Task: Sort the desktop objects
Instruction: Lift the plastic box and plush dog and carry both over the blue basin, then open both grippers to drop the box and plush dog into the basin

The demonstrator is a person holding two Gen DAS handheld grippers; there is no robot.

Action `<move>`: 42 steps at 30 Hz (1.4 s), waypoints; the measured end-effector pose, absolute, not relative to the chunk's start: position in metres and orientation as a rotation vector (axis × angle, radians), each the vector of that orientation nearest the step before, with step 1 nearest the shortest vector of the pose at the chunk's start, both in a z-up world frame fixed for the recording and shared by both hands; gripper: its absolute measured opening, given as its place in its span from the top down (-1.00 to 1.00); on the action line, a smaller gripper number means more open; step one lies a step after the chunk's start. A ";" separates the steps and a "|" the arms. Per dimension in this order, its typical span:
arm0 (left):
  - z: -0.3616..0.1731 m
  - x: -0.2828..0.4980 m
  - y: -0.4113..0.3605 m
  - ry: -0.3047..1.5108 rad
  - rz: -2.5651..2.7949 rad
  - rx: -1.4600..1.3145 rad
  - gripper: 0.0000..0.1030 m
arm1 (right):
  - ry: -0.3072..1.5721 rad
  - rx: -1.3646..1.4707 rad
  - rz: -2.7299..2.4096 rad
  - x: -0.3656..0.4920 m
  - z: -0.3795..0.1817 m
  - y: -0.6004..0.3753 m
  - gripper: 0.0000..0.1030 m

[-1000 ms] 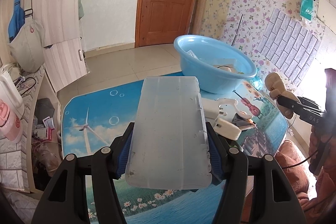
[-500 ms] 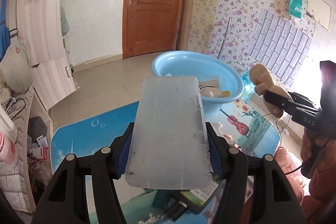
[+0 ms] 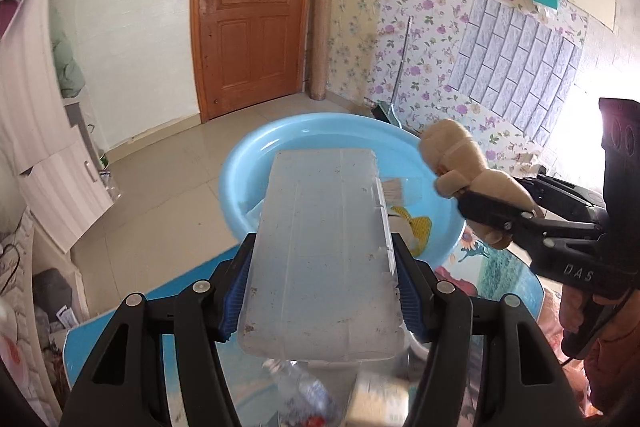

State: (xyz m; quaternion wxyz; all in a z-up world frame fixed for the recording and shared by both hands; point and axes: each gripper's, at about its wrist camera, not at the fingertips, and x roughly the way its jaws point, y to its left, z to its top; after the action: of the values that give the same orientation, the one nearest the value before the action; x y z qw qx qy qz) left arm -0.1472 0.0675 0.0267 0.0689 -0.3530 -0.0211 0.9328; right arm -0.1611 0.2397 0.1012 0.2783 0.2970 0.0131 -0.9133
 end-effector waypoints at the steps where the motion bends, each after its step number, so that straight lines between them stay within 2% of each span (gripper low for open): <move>1: 0.025 -0.154 0.071 -0.042 2.800 -1.074 -0.21 | 0.043 0.800 -2.447 -0.167 0.100 0.236 0.13; 7: 0.020 -0.181 0.087 0.046 2.748 -1.063 -0.23 | 0.078 0.852 -2.435 -0.196 0.085 0.222 0.13; 9: 0.021 -0.182 0.087 0.065 2.759 -1.048 -0.42 | 0.082 0.877 -2.428 -0.202 0.079 0.219 0.12; 14: 0.018 -0.170 0.079 0.034 2.748 -1.055 -0.59 | 0.089 0.952 -2.406 -0.210 0.067 0.209 0.06; 18: 0.013 -0.154 0.072 0.006 2.760 -1.083 -0.61 | 0.121 0.959 -2.448 -0.203 0.066 0.208 -0.07; 21: 0.011 -0.137 0.067 -0.020 2.771 -1.088 -0.70 | 0.149 0.953 -2.480 -0.193 0.069 0.209 -0.08; 34: -0.007 -0.057 0.057 -0.122 2.817 -1.145 -0.87 | 0.093 0.988 -2.512 -0.136 0.072 0.222 -0.08; 42: -0.015 -0.029 0.056 -0.132 2.833 -1.177 -0.89 | 0.117 1.024 -2.435 -0.097 0.057 0.209 -0.08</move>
State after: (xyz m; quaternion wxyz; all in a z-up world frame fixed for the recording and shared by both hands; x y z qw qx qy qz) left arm -0.0287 0.0564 -0.0155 0.0353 -0.3831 -0.0429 0.9220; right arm -0.0970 0.2095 0.0572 0.2464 0.3754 0.0428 -0.8925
